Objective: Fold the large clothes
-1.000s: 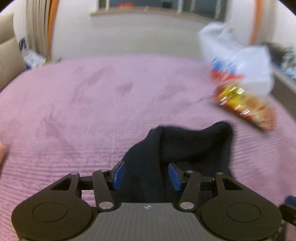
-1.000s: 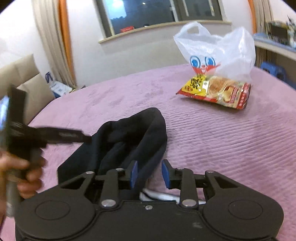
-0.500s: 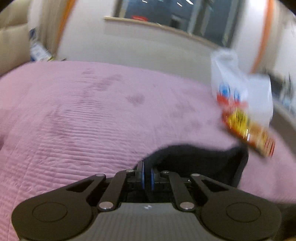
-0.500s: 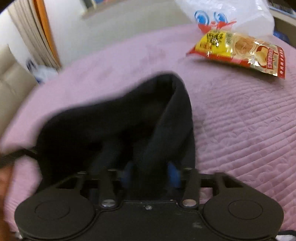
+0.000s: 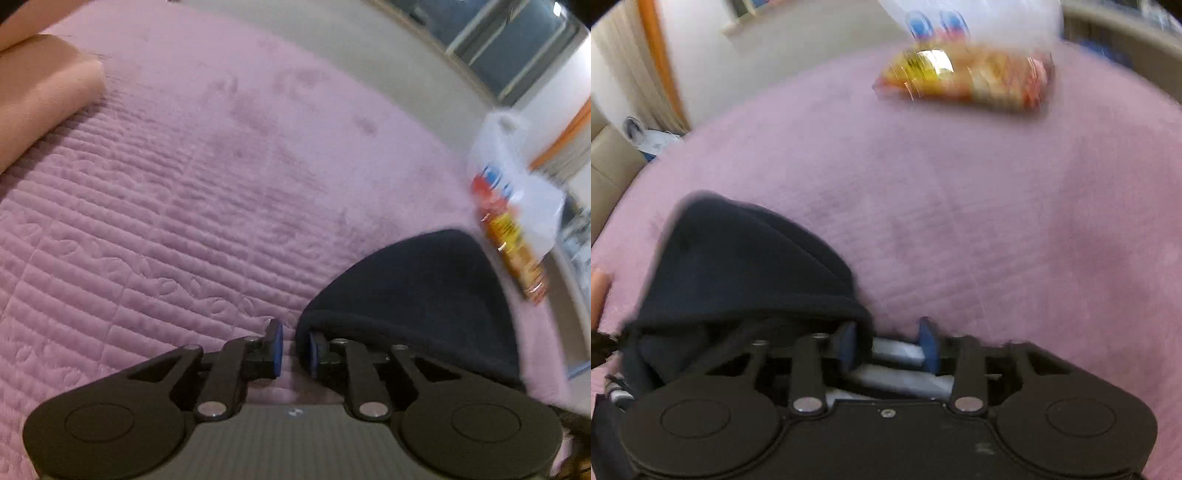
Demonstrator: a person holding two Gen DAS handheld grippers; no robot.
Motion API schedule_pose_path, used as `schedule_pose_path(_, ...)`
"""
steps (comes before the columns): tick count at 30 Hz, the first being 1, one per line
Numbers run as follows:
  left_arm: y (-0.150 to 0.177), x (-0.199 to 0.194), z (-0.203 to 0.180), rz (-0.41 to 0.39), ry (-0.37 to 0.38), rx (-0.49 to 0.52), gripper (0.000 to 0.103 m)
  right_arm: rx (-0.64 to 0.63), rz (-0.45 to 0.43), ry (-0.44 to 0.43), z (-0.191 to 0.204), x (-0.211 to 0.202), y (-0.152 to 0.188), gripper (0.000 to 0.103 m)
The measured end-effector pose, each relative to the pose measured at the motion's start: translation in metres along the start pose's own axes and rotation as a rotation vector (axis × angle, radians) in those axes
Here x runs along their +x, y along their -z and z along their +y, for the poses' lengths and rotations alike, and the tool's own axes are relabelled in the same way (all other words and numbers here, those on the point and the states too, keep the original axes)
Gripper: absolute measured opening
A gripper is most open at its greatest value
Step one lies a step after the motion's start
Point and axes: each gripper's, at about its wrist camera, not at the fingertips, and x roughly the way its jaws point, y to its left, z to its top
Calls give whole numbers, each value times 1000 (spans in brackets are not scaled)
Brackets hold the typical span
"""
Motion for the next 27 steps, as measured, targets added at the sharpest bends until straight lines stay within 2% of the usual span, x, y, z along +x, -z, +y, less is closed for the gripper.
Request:
schedule_pose_path(3,-5,-36,-7,-59,31,85,27,-76,-67,-58,9,-36,-15,56)
schedule_pose_path(5,-9,-59,-7,-94,-13,150,31,-111,-122,-83,18,-53,-21,56)
schedule_pose_path(6,-12,-68,-8,-111,-36,176,30,-120,-139,-87,24,-57,-24,57)
schedule_pose_path(8,-20,-81,-19,-161,-39,220,30,-162,-163,-109,46,-51,-31,59)
schedule_pose_path(9,-22,-84,-29,-182,-15,239,30,-180,-177,-109,55,-43,-37,54)
schedule_pose_path(10,-24,-81,-41,-197,13,257,30,-201,-189,-106,68,-34,-39,40)
schedule_pose_path(11,-26,-75,-58,-204,39,283,30,-223,-188,-106,83,-22,-40,30)
schedule_pose_path(12,-28,-63,-74,-191,49,315,29,-231,-178,-101,91,-9,-40,9)
schedule_pose_path(13,-28,-50,-86,-165,50,338,28,-232,-154,-91,99,8,-40,7)
schedule_pose_path(15,-25,-9,-104,-65,36,374,18,-217,-68,-46,104,41,-37,7)
schedule_pose_path(17,-17,26,-106,34,-33,384,16,-187,27,4,98,68,-30,5)
schedule_pose_path(18,-13,39,-102,80,-67,382,14,-165,57,0,92,78,-27,1)
schedule_pose_path(19,-7,46,-97,91,-71,369,14,-154,39,-13,87,79,-25,0)
schedule_pose_path(20,-4,45,-94,68,-55,362,14,-146,42,-30,83,79,-26,0)
schedule_pose_path(23,-10,43,-95,93,-42,351,14,-171,46,-80,81,68,-31,0)
schedule_pose_path(24,-11,38,-97,86,-38,364,14,-197,38,-108,80,60,-31,4)
schedule_pose_path(25,-11,28,-102,56,-29,404,14,-223,13,-140,80,46,-32,16)
schedule_pose_path(26,-12,19,-108,13,-18,454,16,-242,-30,-171,79,32,-36,23)
schedule_pose_path(27,-14,9,-113,-28,-5,501,20,-249,-61,-186,76,25,-40,45)
